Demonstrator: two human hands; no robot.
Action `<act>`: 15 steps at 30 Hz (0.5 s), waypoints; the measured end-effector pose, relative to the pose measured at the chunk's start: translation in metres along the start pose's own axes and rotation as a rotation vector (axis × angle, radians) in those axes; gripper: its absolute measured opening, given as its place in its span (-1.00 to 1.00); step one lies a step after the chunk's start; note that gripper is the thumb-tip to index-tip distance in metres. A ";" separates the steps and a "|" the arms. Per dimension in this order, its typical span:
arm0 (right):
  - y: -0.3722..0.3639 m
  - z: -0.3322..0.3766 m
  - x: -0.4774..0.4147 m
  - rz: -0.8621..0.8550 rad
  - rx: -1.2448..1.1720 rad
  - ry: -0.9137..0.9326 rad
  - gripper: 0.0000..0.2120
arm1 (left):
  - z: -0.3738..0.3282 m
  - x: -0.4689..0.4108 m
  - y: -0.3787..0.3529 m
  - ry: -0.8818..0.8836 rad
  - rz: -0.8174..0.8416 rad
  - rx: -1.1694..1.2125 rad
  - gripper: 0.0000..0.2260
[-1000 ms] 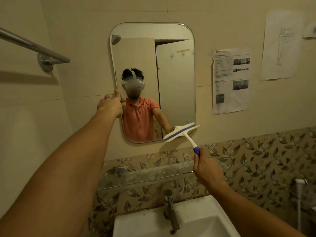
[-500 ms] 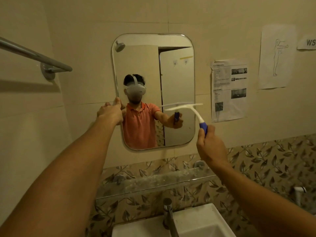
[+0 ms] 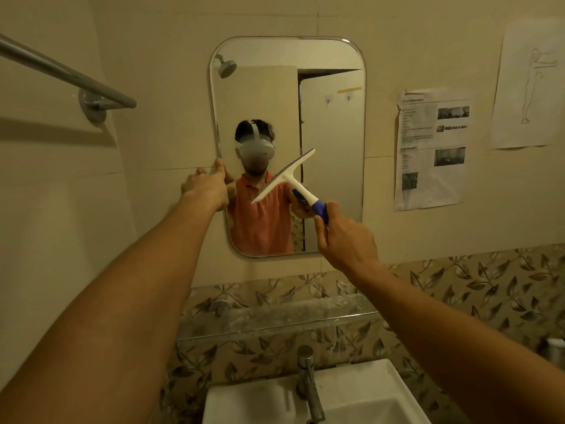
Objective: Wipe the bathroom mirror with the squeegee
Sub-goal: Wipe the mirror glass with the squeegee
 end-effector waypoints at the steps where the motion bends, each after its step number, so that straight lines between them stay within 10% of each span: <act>1: -0.004 -0.002 0.002 0.008 0.017 0.007 -0.63 | 0.000 0.000 -0.001 0.004 0.000 -0.003 -0.16; 15: -0.048 -0.065 0.037 0.150 0.072 0.006 -0.64 | -0.009 -0.005 -0.008 0.092 0.005 -0.115 -0.16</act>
Point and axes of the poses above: each hand's wrist, its own x-axis away from the middle knuckle, its own y-axis out of the back of the hand, z = x × y, the point moved 4 cm from there along -x, towards the middle knuckle, and after that the axes turned 7 degrees about -z, right-handed, at the moved point
